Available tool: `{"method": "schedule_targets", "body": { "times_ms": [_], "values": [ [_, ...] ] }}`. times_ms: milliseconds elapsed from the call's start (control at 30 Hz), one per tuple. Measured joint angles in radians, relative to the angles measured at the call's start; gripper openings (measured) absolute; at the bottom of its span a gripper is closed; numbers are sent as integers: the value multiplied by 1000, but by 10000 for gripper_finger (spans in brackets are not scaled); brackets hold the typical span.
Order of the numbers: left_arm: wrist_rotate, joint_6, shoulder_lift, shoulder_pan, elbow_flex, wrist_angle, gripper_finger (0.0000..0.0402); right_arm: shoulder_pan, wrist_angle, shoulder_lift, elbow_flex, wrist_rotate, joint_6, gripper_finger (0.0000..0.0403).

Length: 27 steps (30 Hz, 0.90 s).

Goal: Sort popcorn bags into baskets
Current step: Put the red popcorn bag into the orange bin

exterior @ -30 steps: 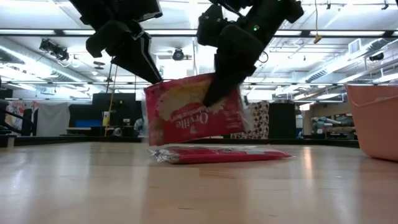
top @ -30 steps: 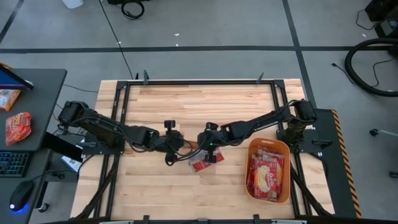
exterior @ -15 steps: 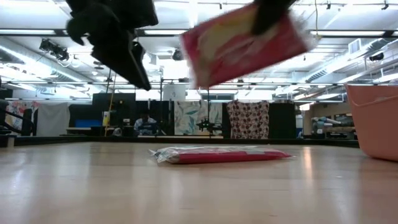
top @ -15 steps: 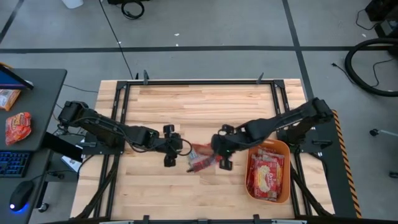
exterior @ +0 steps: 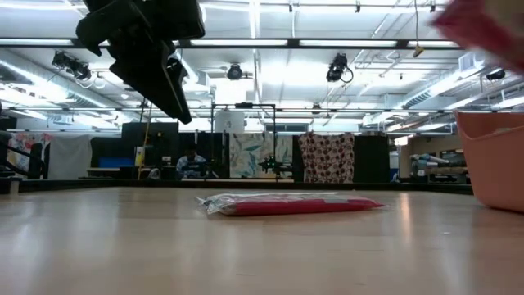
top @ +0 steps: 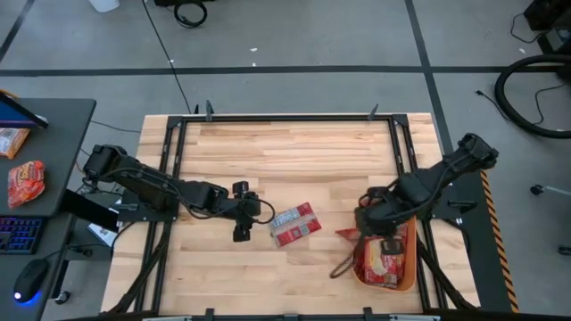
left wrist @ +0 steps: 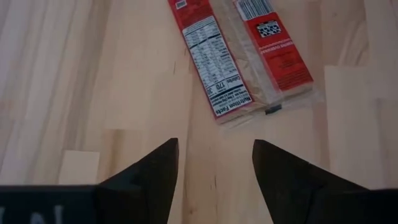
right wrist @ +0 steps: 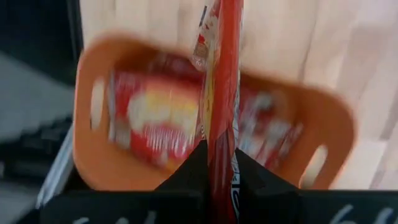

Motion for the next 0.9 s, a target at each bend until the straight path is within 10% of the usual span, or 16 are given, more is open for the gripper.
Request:
{"method": "schedule_targets", "body": {
  "times_ms": [367,900],
  "values": [
    [-5,6,0,0,0,24,208,51,-77,6,-76,-244,-26,29],
    [90,83,106,-21,-1,197,208,22,61,7,-227,-11,38,104]
  ]
}}
